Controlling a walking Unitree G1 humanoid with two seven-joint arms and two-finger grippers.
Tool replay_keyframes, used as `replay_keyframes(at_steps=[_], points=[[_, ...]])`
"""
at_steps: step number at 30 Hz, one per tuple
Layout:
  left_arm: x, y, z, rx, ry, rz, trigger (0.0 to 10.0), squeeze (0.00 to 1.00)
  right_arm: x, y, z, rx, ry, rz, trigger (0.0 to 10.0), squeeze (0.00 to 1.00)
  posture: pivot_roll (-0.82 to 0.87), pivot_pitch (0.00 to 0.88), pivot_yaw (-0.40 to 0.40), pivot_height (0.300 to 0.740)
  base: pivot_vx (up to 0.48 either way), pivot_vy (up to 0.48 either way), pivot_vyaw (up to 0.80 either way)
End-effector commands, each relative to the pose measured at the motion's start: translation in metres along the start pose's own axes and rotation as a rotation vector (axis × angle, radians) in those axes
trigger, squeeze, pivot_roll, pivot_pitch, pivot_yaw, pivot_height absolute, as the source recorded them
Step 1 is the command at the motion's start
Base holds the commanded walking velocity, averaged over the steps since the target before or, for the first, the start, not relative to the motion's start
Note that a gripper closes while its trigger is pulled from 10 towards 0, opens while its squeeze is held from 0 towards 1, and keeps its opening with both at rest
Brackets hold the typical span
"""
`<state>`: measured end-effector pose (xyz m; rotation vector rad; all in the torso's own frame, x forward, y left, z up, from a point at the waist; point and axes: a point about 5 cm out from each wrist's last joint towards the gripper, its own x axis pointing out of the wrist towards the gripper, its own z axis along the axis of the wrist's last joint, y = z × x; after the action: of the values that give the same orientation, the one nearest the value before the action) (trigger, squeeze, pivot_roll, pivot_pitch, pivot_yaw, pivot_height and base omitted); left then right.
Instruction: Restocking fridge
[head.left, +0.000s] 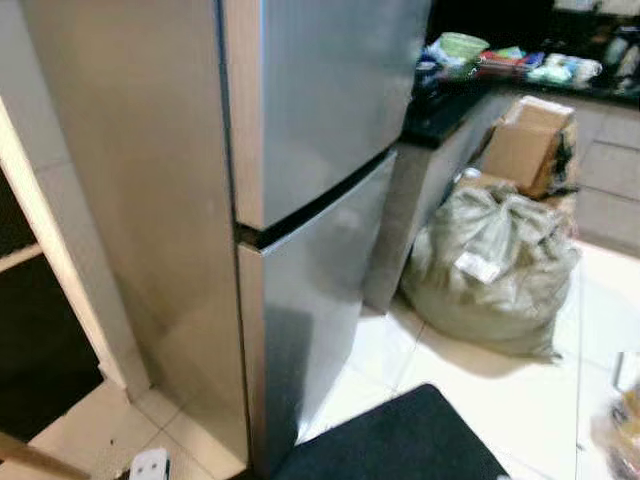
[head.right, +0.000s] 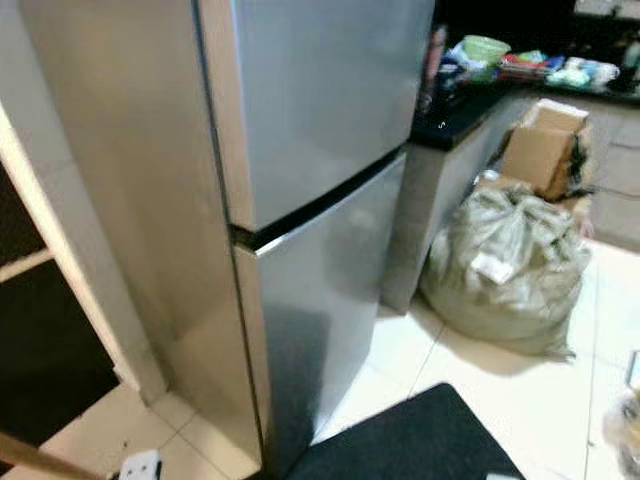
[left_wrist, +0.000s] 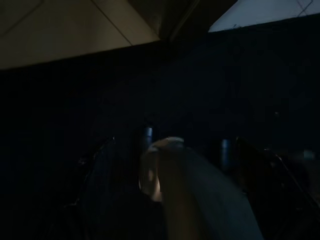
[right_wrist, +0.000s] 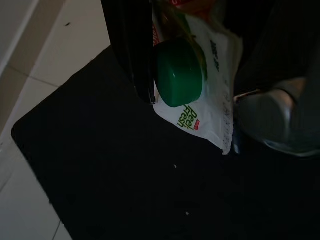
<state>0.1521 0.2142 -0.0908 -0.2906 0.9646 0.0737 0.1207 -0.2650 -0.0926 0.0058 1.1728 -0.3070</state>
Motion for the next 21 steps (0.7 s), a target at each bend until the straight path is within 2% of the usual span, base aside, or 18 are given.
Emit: replay_keyframes(at_steps=[1,6,11,12,13,14,15,16,17,18,21], points=[[0.0,0.001,-0.001,-0.009,0.001,0.011,10.0,0.0,0.0,0.0,0.003,-0.013,-0.009,-0.001,10.0,0.0,-0.04,0.0,-0.014,0.74,0.0,0.0,0.0],[0.0,0.004,0.006,-0.026,-0.036,0.027,10.0,0.0,0.0,0.0,0.002,-0.014,-0.008,0.0,10.0,0.0,-0.04,0.0,-0.015,0.74,0.0,0.0,0.0],[-0.002,0.018,0.043,-0.103,-0.202,0.081,10.0,0.0,0.0,-0.001,0.001,-0.013,-0.006,-0.001,10.0,0.0,-0.04,0.0,-0.015,0.74,0.0,0.0,0.0],[-0.002,0.018,0.043,-0.103,-0.202,0.081,10.0,0.0,0.0,-0.001,0.001,-0.013,-0.006,-0.001,10.0,0.0,-0.04,0.0,-0.015,0.74,0.0,0.0,0.0],[-0.006,0.027,0.069,-0.151,-0.324,0.09,10.0,0.0,0.0,-0.001,0.001,-0.013,-0.006,-0.002,10.0,0.0,-0.04,0.0,-0.015,0.74,0.0,0.0,0.0],[-0.009,0.031,0.084,-0.173,-0.39,0.082,10.0,0.0,0.0,-0.001,0.001,-0.013,-0.006,-0.003,10.0,0.0,-0.04,0.0,-0.015,0.74,0.0,0.0,0.0],[-0.009,0.031,0.084,-0.173,-0.39,0.082,10.0,0.0,0.0,-0.001,0.001,-0.013,-0.006,-0.003,10.0,0.0,-0.04,0.0,-0.015,0.74,0.0,0.0,0.0],[-0.013,0.034,0.099,-0.187,-0.45,0.066,10.0,0.0,0.0,-0.002,0.001,-0.012,-0.006,-0.003,10.0,0.0,-0.04,0.0,-0.014,0.74,0.0,0.0,0.0],[-0.016,0.034,0.115,-0.161,-0.508,0.02,10.0,0.0,0.0,-0.002,0.001,-0.013,-0.006,-0.003,10.0,0.0,-0.04,0.0,-0.014,0.74,0.0,0.0,0.0],[-0.016,0.034,0.115,-0.161,-0.508,0.02,10.0,0.0,0.0,-0.002,0.001,-0.013,-0.006,-0.003,10.0,0.0,-0.04,0.0,-0.014,0.74,0.0,0.0,0.0],[-0.024,0.027,0.15,-0.075,-0.621,-0.13,10.0,0.0,0.0,-0.002,0.001,-0.011,-0.006,-0.003,10.0,0.0,-0.04,0.0,-0.012,0.74,0.0,0.0,0.0]])
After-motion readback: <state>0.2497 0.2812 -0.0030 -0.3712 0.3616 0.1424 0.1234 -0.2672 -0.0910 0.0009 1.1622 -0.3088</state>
